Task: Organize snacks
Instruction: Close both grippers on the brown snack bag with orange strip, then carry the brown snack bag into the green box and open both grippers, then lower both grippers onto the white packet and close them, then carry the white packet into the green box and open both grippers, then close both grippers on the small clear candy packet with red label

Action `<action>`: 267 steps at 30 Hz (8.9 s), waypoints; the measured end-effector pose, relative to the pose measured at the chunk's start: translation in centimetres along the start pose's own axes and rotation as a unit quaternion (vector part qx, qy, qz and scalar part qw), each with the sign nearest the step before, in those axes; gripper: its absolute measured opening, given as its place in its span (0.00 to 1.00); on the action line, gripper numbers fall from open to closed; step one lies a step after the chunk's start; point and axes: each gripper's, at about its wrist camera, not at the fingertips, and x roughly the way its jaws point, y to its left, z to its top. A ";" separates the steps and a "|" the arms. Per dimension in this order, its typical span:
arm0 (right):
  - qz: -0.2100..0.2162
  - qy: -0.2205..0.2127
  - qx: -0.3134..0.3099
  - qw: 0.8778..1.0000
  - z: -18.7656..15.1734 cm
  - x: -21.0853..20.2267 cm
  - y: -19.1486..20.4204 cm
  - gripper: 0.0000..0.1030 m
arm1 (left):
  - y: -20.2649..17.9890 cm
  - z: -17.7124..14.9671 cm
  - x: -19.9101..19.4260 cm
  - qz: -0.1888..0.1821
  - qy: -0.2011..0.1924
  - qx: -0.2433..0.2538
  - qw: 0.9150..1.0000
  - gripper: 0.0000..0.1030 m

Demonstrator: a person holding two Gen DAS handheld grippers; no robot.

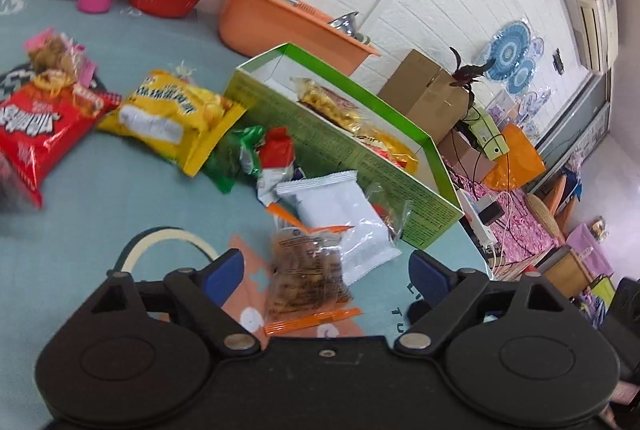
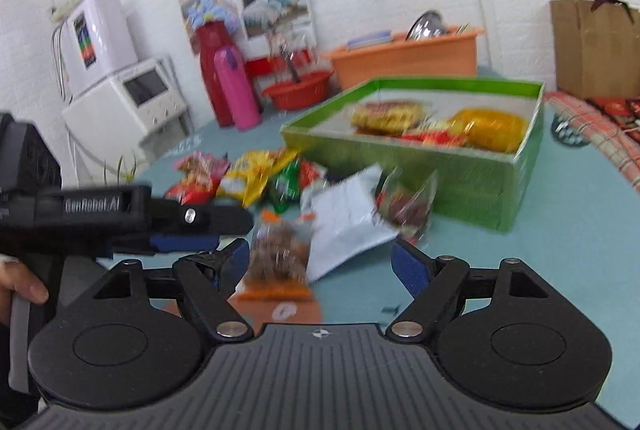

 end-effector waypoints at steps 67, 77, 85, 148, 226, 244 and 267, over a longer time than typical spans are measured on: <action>-0.098 -0.111 -0.009 0.989 5.9 2.6 -10.5 0.65 | -11.2 8.1 16.3 -0.051 0.004 0.135 0.990 1.00; -0.097 -0.123 0.006 0.988 5.4 0.8 -10.0 1.00 | -9.9 7.3 12.8 -0.033 -0.015 0.117 0.992 1.00; -0.076 -0.131 -0.008 0.988 4.8 -1.5 -7.0 1.00 | -7.9 5.7 6.0 -0.010 -0.057 0.059 0.997 1.00; 0.017 0.016 0.014 1.000 0.3 4.4 0.1 0.96 | 2.1 2.3 5.2 -0.036 0.059 -0.030 0.997 0.92; -0.071 -0.061 -0.012 0.996 1.6 0.2 -3.6 1.00 | -2.9 1.2 0.7 0.029 -0.044 0.001 0.999 1.00; -0.107 -0.011 -0.006 0.994 2.6 6.7 -3.0 1.00 | 1.6 -1.6 -3.3 0.069 -0.067 -0.016 0.995 1.00; -0.052 0.010 -0.051 0.997 1.1 3.3 -1.3 0.90 | -1.8 6.3 9.4 0.070 -0.033 0.122 0.990 0.98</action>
